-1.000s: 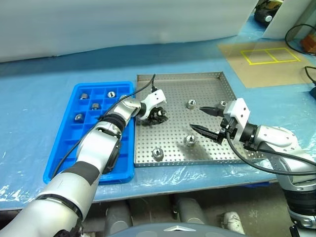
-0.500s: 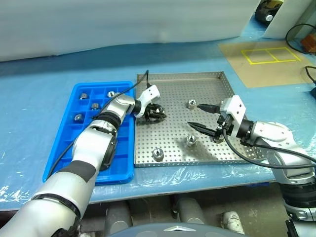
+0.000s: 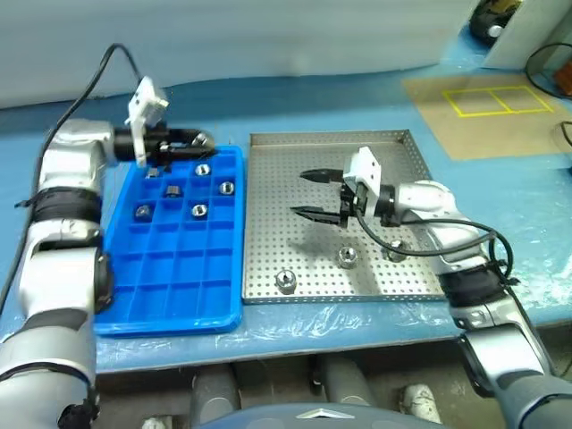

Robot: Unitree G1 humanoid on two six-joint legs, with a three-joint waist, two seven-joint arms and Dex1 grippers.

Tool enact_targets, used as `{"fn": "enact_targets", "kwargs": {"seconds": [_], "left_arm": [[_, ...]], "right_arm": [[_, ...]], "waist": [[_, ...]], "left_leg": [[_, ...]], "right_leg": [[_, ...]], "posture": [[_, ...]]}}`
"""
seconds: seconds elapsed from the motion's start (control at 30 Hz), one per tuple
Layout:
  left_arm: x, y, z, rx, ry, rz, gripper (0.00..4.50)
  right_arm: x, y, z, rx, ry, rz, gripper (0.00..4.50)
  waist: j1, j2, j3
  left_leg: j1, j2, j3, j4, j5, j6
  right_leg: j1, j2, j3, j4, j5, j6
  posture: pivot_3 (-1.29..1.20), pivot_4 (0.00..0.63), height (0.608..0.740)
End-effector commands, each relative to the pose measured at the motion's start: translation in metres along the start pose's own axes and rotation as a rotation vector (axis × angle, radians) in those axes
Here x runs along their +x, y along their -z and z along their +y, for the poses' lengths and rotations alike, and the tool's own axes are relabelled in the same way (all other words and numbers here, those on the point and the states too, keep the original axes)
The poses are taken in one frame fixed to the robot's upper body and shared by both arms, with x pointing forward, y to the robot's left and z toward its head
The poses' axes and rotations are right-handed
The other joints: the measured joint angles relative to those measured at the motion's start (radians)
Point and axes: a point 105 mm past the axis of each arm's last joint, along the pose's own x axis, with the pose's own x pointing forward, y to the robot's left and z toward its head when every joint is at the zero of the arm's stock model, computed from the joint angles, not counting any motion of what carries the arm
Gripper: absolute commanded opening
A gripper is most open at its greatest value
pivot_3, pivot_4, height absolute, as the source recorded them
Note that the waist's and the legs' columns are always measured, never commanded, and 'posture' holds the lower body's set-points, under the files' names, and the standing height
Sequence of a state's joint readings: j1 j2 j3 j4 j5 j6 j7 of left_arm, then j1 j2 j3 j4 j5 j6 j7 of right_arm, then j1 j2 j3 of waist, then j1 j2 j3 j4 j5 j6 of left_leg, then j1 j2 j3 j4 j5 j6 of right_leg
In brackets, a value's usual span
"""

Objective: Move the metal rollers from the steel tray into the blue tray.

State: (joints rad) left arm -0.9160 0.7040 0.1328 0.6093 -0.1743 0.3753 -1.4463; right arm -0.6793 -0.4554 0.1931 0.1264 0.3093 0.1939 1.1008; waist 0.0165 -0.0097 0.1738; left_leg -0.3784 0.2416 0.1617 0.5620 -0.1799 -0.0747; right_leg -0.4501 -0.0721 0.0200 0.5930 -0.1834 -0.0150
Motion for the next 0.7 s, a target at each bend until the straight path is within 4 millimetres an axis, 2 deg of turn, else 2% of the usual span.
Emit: {"fn": "enact_targets", "kwargs": {"seconds": [0.03, 0.13, 0.23, 0.4, 0.6, 0.7], "left_arm": [[-0.029, -0.029, -0.015, 0.071, -0.072, -0.062, 1.77], [-0.046, -0.022, -0.033, 0.038, -0.136, -0.056, 1.77], [-0.058, -0.014, -0.053, -0.002, -0.177, -0.049, 1.77], [-0.073, 0.01, -0.083, -0.065, -0.224, 0.014, 1.77], [-0.092, 0.048, -0.085, -0.156, -0.376, 0.072, 1.77], [-0.091, 0.053, -0.084, -0.185, -0.404, 0.05, 1.77]], "right_arm": [[0.021, -0.011, 0.004, -0.063, -0.116, -0.05, 3.68], [0.037, -0.016, 0.008, -0.074, -0.205, -0.083, 3.68], [0.05, -0.019, 0.012, -0.082, -0.27, -0.107, 3.68], [0.062, -0.02, 0.017, -0.087, -0.343, -0.13, 3.68], [0.071, -0.018, 0.023, -0.081, -0.383, -0.145, 3.68], [0.071, -0.017, 0.023, -0.078, -0.385, -0.147, 3.68]], "waist": [[0.025, 0.0, 0.0], [0.07, -0.001, 0.0], [0.099, -0.001, 0.0], [0.128, -0.001, 0.0], [0.143, -0.001, 0.0], [0.152, -0.001, 0.0]], "left_leg": [[-0.004, 0.0, 0.0, 0.001, 0.0, 0.0], [-0.007, 0.0, -0.002, 0.002, 0.0, 0.0], [-0.009, 0.001, -0.007, 0.002, 0.001, -0.003], [-0.009, 0.004, -0.014, 0.003, 0.003, -0.011], [-0.009, 0.012, -0.014, 0.002, 0.005, -0.015], [-0.009, 0.013, -0.014, 0.003, 0.006, -0.016]], "right_leg": [[-0.004, -0.001, -0.001, 0.003, 0.0, -0.001], [-0.008, -0.002, -0.006, 0.013, -0.007, -0.011], [-0.008, -0.003, -0.018, 0.014, -0.009, -0.014], [-0.006, -0.002, -0.021, 0.017, -0.009, -0.014], [-0.005, -0.001, -0.024, 0.021, -0.01, -0.014], [-0.004, -0.001, -0.026, 0.022, -0.01, -0.014]], "posture": [[0.14, 0.15, 0.74], [0.25, 0.15, 0.74], [0.3, 0.15, 0.74], [0.37, 0.15, 0.74], [0.4, 0.15, 0.74], [0.39, 0.15, 0.74]]}}
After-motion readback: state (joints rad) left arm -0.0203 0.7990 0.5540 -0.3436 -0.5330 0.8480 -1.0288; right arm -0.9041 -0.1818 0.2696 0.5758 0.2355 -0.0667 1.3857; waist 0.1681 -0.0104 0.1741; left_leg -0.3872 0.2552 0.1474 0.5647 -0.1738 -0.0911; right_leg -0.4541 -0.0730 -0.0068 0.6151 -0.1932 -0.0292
